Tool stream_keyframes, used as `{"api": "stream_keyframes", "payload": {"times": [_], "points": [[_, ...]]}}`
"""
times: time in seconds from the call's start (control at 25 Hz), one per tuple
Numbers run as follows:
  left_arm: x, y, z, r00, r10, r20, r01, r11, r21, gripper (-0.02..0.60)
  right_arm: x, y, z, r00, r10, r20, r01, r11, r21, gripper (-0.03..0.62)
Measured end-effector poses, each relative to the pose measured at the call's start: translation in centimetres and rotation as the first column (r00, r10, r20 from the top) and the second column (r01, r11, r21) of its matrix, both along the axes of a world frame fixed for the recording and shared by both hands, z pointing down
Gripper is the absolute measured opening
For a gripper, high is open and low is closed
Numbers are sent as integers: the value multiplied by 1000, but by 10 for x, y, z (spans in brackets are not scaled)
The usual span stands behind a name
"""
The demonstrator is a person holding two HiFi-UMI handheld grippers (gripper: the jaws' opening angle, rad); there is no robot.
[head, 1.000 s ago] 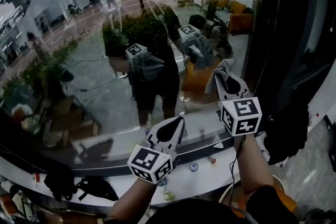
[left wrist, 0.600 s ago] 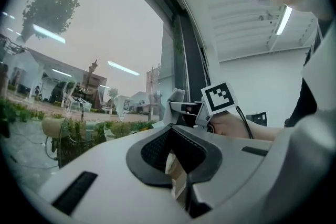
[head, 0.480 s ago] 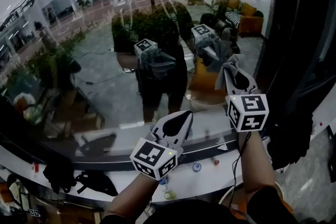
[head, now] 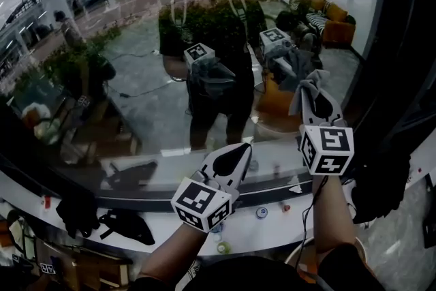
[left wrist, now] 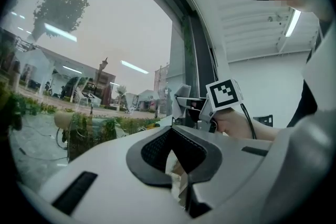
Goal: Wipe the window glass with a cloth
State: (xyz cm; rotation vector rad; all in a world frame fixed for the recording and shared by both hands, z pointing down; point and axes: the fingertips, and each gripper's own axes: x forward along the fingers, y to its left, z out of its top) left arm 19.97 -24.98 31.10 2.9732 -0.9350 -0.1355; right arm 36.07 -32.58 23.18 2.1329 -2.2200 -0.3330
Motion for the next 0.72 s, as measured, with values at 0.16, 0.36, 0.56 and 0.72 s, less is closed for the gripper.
{"api": "stream_keyframes", "payload": {"times": [0.16, 0.36, 0.56, 0.72], "points": [[-34, 2, 8, 1000, -17, -4, 17, 1000, -26, 8, -34, -1, -4, 1000, -14, 0, 14, 1000, 4, 52], [-87, 7, 18, 999, -46, -7, 45, 998, -48, 8, -85, 3, -5, 1000, -23, -1, 23, 1000, 7, 51], [-143, 8, 25, 996, -87, -12, 87, 995, -49, 8, -144, 0, -4, 998, -58, -8, 58, 998, 10, 52], [-181, 10, 30, 993, -114, -24, 113, 992, -57, 8, -186, -3, -4, 997, -78, -20, 78, 997, 7, 52]]}}
